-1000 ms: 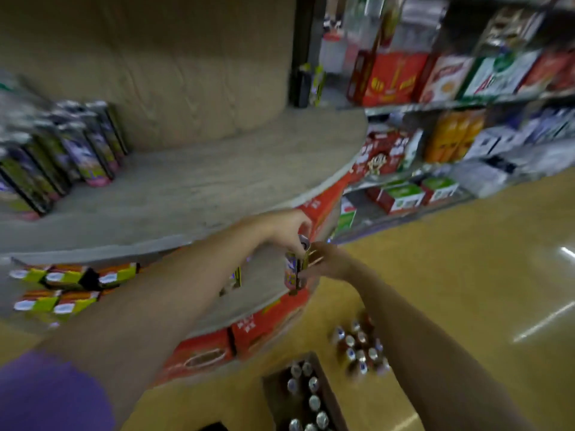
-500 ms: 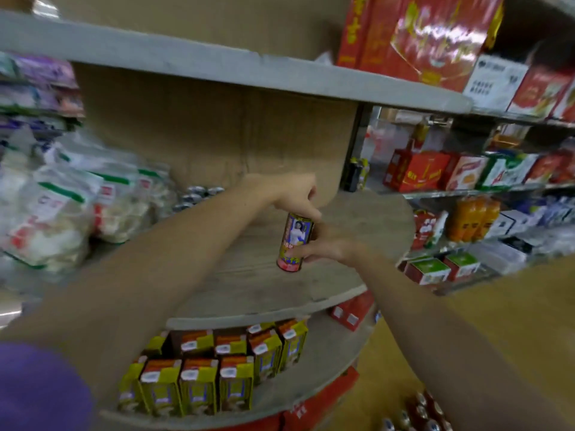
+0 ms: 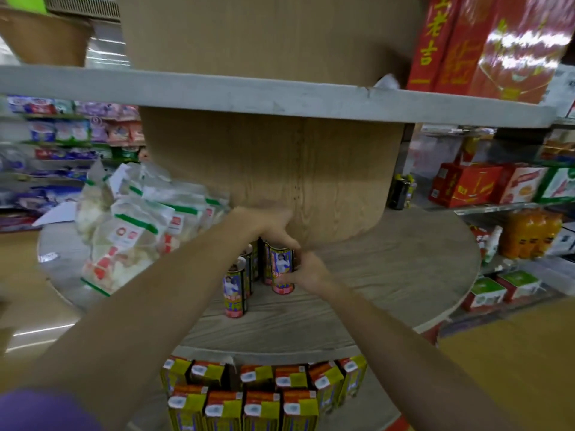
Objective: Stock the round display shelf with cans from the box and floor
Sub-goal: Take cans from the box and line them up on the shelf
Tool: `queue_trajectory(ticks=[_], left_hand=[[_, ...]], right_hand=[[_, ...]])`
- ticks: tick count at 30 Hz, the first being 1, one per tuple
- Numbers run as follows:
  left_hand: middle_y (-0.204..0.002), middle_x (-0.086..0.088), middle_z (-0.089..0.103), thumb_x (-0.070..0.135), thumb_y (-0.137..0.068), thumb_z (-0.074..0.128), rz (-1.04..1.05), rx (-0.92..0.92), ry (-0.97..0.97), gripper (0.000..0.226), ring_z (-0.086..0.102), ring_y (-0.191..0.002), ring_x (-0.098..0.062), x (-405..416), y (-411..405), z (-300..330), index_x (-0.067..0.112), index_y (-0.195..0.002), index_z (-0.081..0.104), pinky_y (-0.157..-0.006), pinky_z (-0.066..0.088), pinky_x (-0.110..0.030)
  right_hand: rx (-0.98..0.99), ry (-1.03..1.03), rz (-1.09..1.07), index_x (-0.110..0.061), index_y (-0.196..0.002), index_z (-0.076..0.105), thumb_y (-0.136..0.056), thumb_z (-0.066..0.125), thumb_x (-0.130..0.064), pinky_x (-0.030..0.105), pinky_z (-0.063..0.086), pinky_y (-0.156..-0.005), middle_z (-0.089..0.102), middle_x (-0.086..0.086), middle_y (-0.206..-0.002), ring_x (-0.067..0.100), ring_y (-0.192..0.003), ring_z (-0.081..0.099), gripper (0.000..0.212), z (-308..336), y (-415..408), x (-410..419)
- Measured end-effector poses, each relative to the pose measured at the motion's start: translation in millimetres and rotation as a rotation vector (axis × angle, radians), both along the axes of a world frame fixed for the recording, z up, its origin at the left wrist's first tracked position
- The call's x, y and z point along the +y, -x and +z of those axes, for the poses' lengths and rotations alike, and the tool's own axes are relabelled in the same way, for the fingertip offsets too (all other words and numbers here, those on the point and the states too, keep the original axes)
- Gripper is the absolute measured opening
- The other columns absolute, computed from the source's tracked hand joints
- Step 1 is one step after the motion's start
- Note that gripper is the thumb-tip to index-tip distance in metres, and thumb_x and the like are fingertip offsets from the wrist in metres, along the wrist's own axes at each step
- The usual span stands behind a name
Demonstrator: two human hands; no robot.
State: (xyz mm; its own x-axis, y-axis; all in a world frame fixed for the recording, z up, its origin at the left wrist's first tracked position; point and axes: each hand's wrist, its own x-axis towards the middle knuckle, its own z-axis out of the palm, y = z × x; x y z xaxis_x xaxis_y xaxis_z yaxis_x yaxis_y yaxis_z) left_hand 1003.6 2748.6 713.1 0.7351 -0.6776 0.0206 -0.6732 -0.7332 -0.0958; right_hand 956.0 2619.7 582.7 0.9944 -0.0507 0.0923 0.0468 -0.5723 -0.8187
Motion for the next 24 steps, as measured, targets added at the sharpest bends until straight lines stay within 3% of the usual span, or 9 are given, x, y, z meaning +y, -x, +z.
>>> queue_trajectory(ticks=[6, 10, 13, 15, 17, 19, 21, 24], left_hand=[[-0.059, 0.002, 0.045, 0.064, -0.077, 0.069, 0.012, 0.005, -0.015, 0.055, 0.045, -0.057, -0.017, 13.9, -20.7, -15.0, 0.018, -0.060, 0.044, -0.055, 0.037, -0.031], [-0.061, 0.003, 0.040, 0.064, -0.072, 0.074, 0.025, 0.014, 0.005, 0.059, 0.039, -0.054, -0.013, 13.9, -25.8, -25.2, 0.014, -0.063, 0.043, -0.053, 0.035, -0.031], [-0.068, 0.005, 0.039, 0.064, -0.070, 0.075, 0.046, 0.002, 0.011, 0.060, 0.050, -0.068, -0.017, 12.8, -30.2, -34.5, 0.009, -0.079, 0.052, -0.061, 0.041, -0.030], [-0.075, 0.005, 0.044, 0.064, -0.069, 0.076, 0.054, 0.028, 0.023, 0.058, 0.056, -0.084, -0.022, 11.3, -35.4, -43.2, 0.013, -0.078, 0.052, -0.073, 0.049, -0.033], [-0.095, -0.002, 0.056, 0.060, -0.071, 0.076, 0.064, 0.073, 0.027, 0.054, 0.059, -0.095, -0.026, 9.8, -39.4, -49.5, 0.014, -0.084, 0.052, -0.082, 0.054, -0.038], [-0.115, -0.008, 0.058, 0.057, -0.074, 0.076, 0.074, 0.117, 0.039, 0.058, 0.060, -0.100, -0.027, 10.6, -40.9, -51.3, 0.010, -0.103, 0.057, -0.082, 0.053, -0.038], [-0.116, -0.009, 0.056, 0.058, -0.074, 0.076, 0.072, 0.133, 0.061, 0.067, 0.058, -0.104, -0.027, 12.4, -39.8, -48.4, 0.007, -0.114, 0.057, -0.078, 0.048, -0.035], [-0.099, -0.004, 0.050, 0.060, -0.069, 0.079, 0.056, 0.123, 0.089, 0.064, 0.053, -0.098, -0.025, 13.7, -42.3, -46.7, 0.008, -0.099, 0.057, -0.074, 0.045, -0.033]], right_hand=[[0.004, 0.037, -0.112, -0.010, -0.122, 0.058, -0.064, 0.091, -0.025, 0.023, 0.045, -0.078, 0.069, 0.003, -0.115, 0.018, -0.108, 0.064, 0.069, -13.2, -12.2, 26.5], [0.036, 0.034, -0.154, -0.010, -0.127, 0.054, -0.067, 0.089, -0.023, 0.025, 0.046, -0.083, 0.065, 0.006, -0.122, 0.022, -0.115, 0.059, 0.071, -25.5, -17.0, 31.6], [0.074, 0.038, -0.151, -0.010, -0.127, 0.054, -0.069, 0.088, -0.021, 0.025, 0.046, -0.082, 0.065, 0.005, -0.122, 0.023, -0.115, 0.060, 0.069, -32.6, -21.4, 32.9], [0.074, 0.027, -0.168, -0.010, -0.127, 0.054, -0.070, 0.087, -0.020, 0.025, 0.045, -0.079, 0.065, 0.006, -0.122, 0.023, -0.113, 0.060, 0.066, -36.3, -22.4, 34.1], [0.064, 0.031, -0.191, -0.011, -0.128, 0.052, -0.072, 0.086, -0.020, 0.025, 0.045, -0.079, 0.065, 0.005, -0.123, 0.023, -0.114, 0.060, 0.066, -38.8, -22.9, 36.4], [0.066, 0.028, -0.212, -0.010, -0.129, 0.049, -0.073, 0.085, -0.019, 0.028, 0.048, -0.084, 0.064, 0.007, -0.124, 0.024, -0.115, 0.060, 0.067, -40.1, -24.7, 38.5], [0.085, 0.047, -0.223, -0.009, -0.131, 0.047, -0.075, 0.084, -0.019, 0.030, 0.048, -0.087, 0.062, 0.008, -0.125, 0.025, -0.116, 0.059, 0.068, -38.3, -26.2, 40.2], [0.110, 0.085, -0.213, -0.005, -0.132, 0.045, -0.075, 0.084, -0.018, 0.033, 0.048, -0.091, 0.060, 0.011, -0.127, 0.027, -0.118, 0.057, 0.070, -34.7, -28.9, 41.7]])
